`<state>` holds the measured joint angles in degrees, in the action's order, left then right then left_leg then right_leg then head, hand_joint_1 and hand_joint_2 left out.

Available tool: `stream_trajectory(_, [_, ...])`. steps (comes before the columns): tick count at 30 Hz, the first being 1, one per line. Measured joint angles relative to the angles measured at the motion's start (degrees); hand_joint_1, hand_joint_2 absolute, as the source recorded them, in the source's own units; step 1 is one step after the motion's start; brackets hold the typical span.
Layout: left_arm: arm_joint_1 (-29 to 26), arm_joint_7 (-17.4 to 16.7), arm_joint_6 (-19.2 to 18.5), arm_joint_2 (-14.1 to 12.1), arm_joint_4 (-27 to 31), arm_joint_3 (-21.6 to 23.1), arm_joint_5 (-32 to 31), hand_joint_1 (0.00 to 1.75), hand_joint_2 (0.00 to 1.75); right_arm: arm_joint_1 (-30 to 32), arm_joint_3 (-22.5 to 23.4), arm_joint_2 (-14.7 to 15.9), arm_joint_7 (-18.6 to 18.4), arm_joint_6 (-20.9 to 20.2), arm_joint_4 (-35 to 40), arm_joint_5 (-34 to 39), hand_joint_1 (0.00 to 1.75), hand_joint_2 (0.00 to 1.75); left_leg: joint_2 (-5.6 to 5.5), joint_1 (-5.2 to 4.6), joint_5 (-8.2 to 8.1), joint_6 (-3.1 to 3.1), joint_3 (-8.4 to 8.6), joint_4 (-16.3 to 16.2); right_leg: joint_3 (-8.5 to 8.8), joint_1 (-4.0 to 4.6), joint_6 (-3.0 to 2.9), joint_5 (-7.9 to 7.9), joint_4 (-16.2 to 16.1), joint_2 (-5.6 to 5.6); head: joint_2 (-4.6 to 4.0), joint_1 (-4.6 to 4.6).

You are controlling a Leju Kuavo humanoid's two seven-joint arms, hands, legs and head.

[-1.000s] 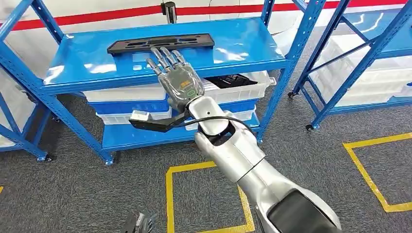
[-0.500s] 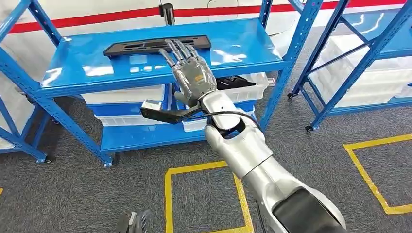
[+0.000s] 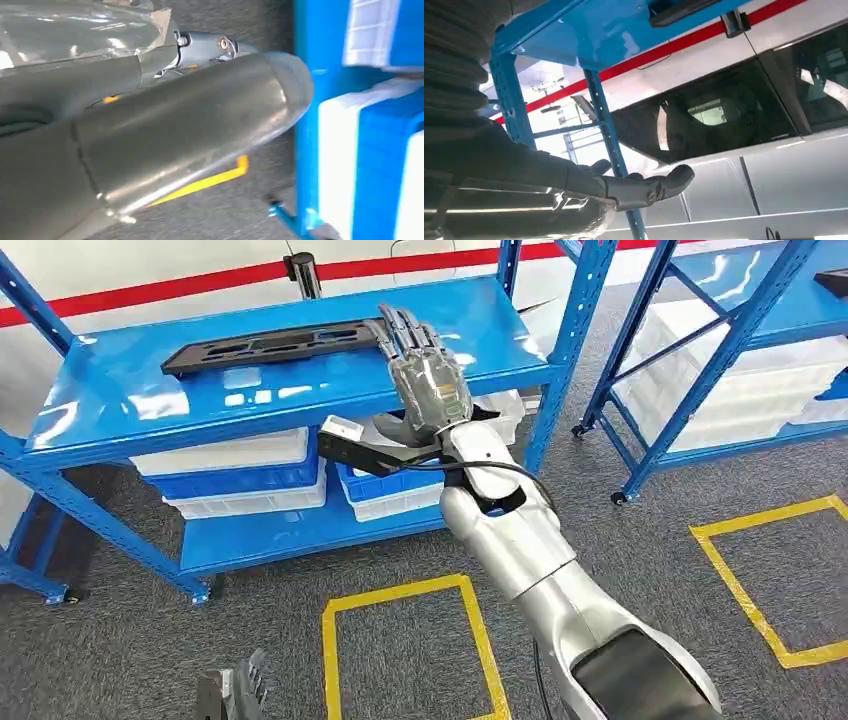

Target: Take the parts from the cabinet and place them on the table.

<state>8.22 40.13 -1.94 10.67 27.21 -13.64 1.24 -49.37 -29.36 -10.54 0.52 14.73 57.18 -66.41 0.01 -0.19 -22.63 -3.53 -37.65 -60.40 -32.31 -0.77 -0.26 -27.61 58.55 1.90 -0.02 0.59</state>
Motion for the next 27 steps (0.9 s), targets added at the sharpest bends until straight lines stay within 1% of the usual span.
stream_trajectory(1, [-0.22,0.04,-0.31,-0.07,0.89,-0.46,0.72,0.0,0.0,-0.07,0.22,0.11,0.33,0.2,0.02,0.74,0.0,1.75,0.15,-0.3,-0.27,-0.36,0.19,0.76,-0.01,0.38,0.24,-0.11,-0.17,0.04,0.0,-0.03])
stream_trajectory(2, [-0.32,0.02,-0.42,-0.05,1.73,-0.88,1.25,0.0,0.0,-0.07,0.46,0.15,0.5,0.31,0.02,1.19,0.0,1.75,0.18,-0.44,-0.94,-0.89,0.66,1.58,-0.08,-0.02,0.56,-0.18,-0.37,0.01,0.0,0.33])
stream_trajectory(3, [-0.45,0.04,-0.68,0.11,2.47,-1.18,1.69,0.0,0.0,-0.03,0.7,0.24,0.55,0.46,0.02,1.55,0.0,1.75,0.19,-0.55,-0.98,-0.89,0.72,1.84,-0.03,0.01,0.76,-0.13,-0.7,0.0,0.0,0.44])
stream_trajectory(4, [-0.52,0.04,-0.94,0.13,3.17,-1.42,2.12,0.0,0.0,-0.14,0.79,0.2,0.61,0.7,0.04,1.84,0.0,1.75,0.13,-0.52,-0.8,-0.98,1.09,2.62,0.33,0.2,1.12,-0.04,-1.2,-0.04,0.02,0.5])
stream_trajectory(5, [-0.67,0.02,-1.2,0.15,3.79,-1.6,2.3,0.0,0.0,-0.15,0.92,0.18,0.61,0.72,0.2,1.93,0.0,1.75,0.38,0.44,-0.42,-0.54,2.36,4.21,-0.07,0.67,1.22,-0.59,-0.95,-0.46,0.0,0.35])
stream_trajectory(6, [-0.67,0.13,-1.42,0.3,4.18,-1.66,2.37,0.0,0.0,-0.33,1.01,0.31,0.64,0.81,0.2,2.06,0.0,1.75,0.38,0.14,-0.42,-0.48,2.98,4.78,-0.45,0.53,1.14,-1.2,0.7,-1.04,0.0,0.17])
stream_trajectory(7, [-0.66,0.13,-1.57,0.35,4.46,-1.86,2.43,0.0,0.0,-0.55,1.03,0.44,0.66,0.85,0.2,2.19,0.0,1.75,0.39,0.2,-0.46,-0.52,3.29,4.83,-2.62,0.56,0.85,-2.54,4.86,-1.09,0.0,0.15])
stream_trajectory(8, [-0.73,0.11,-1.73,0.52,4.64,-2.17,2.48,0.0,0.0,-0.48,1.03,0.57,0.68,0.94,0.15,2.26,0.0,1.75,0.37,0.19,-0.72,-0.56,3.5,4.82,-5.47,0.51,0.76,-3.84,9.67,-1.09,0.0,0.2])
stream_trajectory(9, [-0.83,0.11,-2.08,0.7,4.68,-2.32,2.87,0.0,0.0,-0.22,1.03,0.74,0.75,1.1,0.04,2.32,0.0,1.75,0.35,0.18,-1.01,-0.44,3.7,4.82,-8.19,0.5,0.81,-4.82,13.75,-1.09,0.0,0.15])
stream_trajectory(10, [-0.94,0.11,-2.49,0.79,4.68,-2.58,3.35,0.0,0.0,0.03,1.05,0.94,0.79,1.36,-0.17,2.43,0.0,1.75,0.3,0.18,-1.32,-0.37,3.9,4.76,-10.31,0.45,1.12,-5.0,16.43,-1.09,0.0,0.15])
stream_trajectory(11, [-1.09,0.11,-2.91,0.83,4.68,-2.73,3.57,0.0,0.0,0.23,1.09,1.05,0.81,1.62,-0.43,2.47,0.0,1.75,0.17,0.18,-1.69,-0.2,4.25,4.75,-11.11,0.41,1.66,-3.98,16.2,-1.11,0.0,0.13])
stream_trajectory(12, [-1.15,0.09,-3.24,0.94,4.68,-2.89,3.59,0.0,0.0,0.27,1.09,1.07,0.85,1.93,-0.61,2.47,0.0,1.75,0.13,0.18,-2.07,-0.05,4.68,4.72,-10.31,0.26,2.36,-1.88,13.26,-1.2,0.0,0.15])
stream_trajectory(13, [-1.13,0.09,-3.61,1.0,4.68,-3.04,3.66,0.0,0.0,0.23,1.09,1.07,0.94,2.16,-0.72,2.47,0.0,1.75,0.09,0.19,-2.46,0.17,5.09,4.58,-8.6,0.1,3.01,0.72,8.6,-1.31,0.0,0.15])
stream_trajectory(14, [-1.1,0.09,-3.94,1.11,4.68,-3.08,3.66,0.0,0.0,0.17,1.09,1.07,1.01,2.5,-0.77,2.47,0.0,1.75,0.04,0.2,-3.02,0.42,5.53,4.29,-6.25,0.02,3.45,3.52,2.89,-1.6,0.0,0.11])
stream_trajectory(15, [-1.09,0.09,-4.15,1.18,4.62,-3.13,3.66,0.0,0.0,0.15,1.07,1.09,1.05,2.86,-0.94,2.45,0.0,1.75,-0.01,0.19,-3.55,0.77,5.54,4.0,-4.95,0.02,3.26,4.95,-1.06,-2.21,0.0,0.02])
stream_trajectory(16, [-1.03,0.04,-4.29,1.27,4.53,-3.17,3.77,0.0,0.0,0.12,1.07,0.98,1.2,3.11,-1.03,2.45,0.0,1.75,-0.13,-0.39,-4.18,1.2,5.39,3.37,-4.04,0.1,2.59,4.79,-1.22,-2.03,0.0,0.22])
stream_trajectory(17, [-1.03,0.04,-4.42,1.37,4.46,-3.3,4.03,0.0,0.0,0.16,1.05,1.0,1.29,3.17,-1.2,2.45,0.0,1.75,-0.08,-0.14,-4.34,1.47,5.43,3.36,-4.25,0.08,1.96,4.57,-1.03,-1.97,0.0,0.26])
stream_trajectory(18, [-1.03,0.02,-4.42,1.46,4.33,-3.5,4.07,0.0,0.0,0.18,1.05,1.0,1.33,3.3,-1.42,2.49,0.0,1.75,-0.07,0.04,-4.48,1.73,5.53,3.39,-4.29,0.32,1.54,4.32,-0.88,-1.92,0.0,0.24])
stream_trajectory(19, [-1.0,0.02,-4.42,1.57,4.18,-3.54,4.09,0.0,0.0,0.13,1.05,1.03,1.44,3.46,-1.49,2.58,0.0,1.75,0.03,0.1,-4.69,2.04,5.66,3.49,-4.26,0.35,1.22,4.12,-0.94,-1.83,0.0,0.2])
stream_trajectory(20, [-0.91,0.02,-4.39,1.57,4.11,-3.61,4.09,0.0,0.0,0.07,1.07,0.96,1.58,3.67,-1.49,2.63,0.0,1.75,0.17,0.19,-5.29,2.45,5.61,3.29,-3.62,-0.53,0.72,4.09,-1.3,-1.71,0.0,0.24])
stream_trajectory(21, [-0.86,0.04,-4.31,1.57,4.0,-3.69,4.31,0.0,0.0,-0.04,1.09,0.79,1.64,3.82,-1.51,2.65,0.0,1.75,0.13,0.36,-5.76,2.83,5.26,2.02,-3.21,-0.51,0.29,3.74,-1.31,-1.57,0.0,0.28])
stream_trajectory(22, [-0.7,0.04,-4.15,1.57,3.83,-3.89,4.66,0.0,0.0,-0.19,1.09,0.55,1.68,4.05,-1.57,2.78,0.0,1.75,0.08,0.55,-6.84,3.2,3.85,-0.86,-2.79,-0.59,-0.2,3.42,-1.3,-1.59,0.02,0.74])
stream_trajectory(23, [-0.59,0.02,-4.02,1.57,3.28,-4.09,4.79,0.0,0.0,-0.25,1.05,0.37,1.86,4.15,-1.73,2.8,0.0,1.75,0.08,0.85,-8.7,3.63,1.0,-5.96,-2.41,-0.53,-0.49,3.11,-1.31,-1.59,0.0,0.57])
stream_trajectory(24, [-0.63,0.02,-3.89,1.53,2.96,-4.17,4.77,0.0,0.0,-0.2,1.05,0.31,1.9,4.2,-1.9,2.82,0.0,1.75,0.09,0.98,-10.04,3.91,-1.68,-10.16,-2.19,-0.48,-0.48,2.77,-1.28,-1.51,0.0,0.63])
stream_trajectory(25, [-0.71,0.02,-3.65,1.53,2.67,-4.33,4.77,0.0,0.0,-0.06,1.03,0.22,1.99,4.26,-2.12,2.89,0.0,1.75,0.09,1.08,-10.47,4.11,-4.18,-13.46,-1.89,-0.47,-0.43,2.44,-1.23,-1.41,0.0,0.68])
stream_trajectory(26, [-0.78,0.02,-3.39,1.53,2.41,-4.59,4.79,0.0,0.0,0.06,1.01,0.22,2.06,4.35,-2.43,2.96,0.0,1.75,0.09,1.22,-9.39,4.18,-5.56,-14.2,-1.44,-0.47,-0.35,2.08,-1.23,-1.28,0.0,0.59])
stream_trajectory(27, [-0.79,0.02,-3.26,1.51,2.1,-4.94,4.88,0.0,0.0,0.1,1.01,0.22,2.19,4.44,-2.67,3.04,0.0,1.75,0.1,1.34,-7.05,4.18,-5.34,-12.09,-0.87,-0.47,-0.22,1.64,-1.23,-1.16,0.0,0.66])
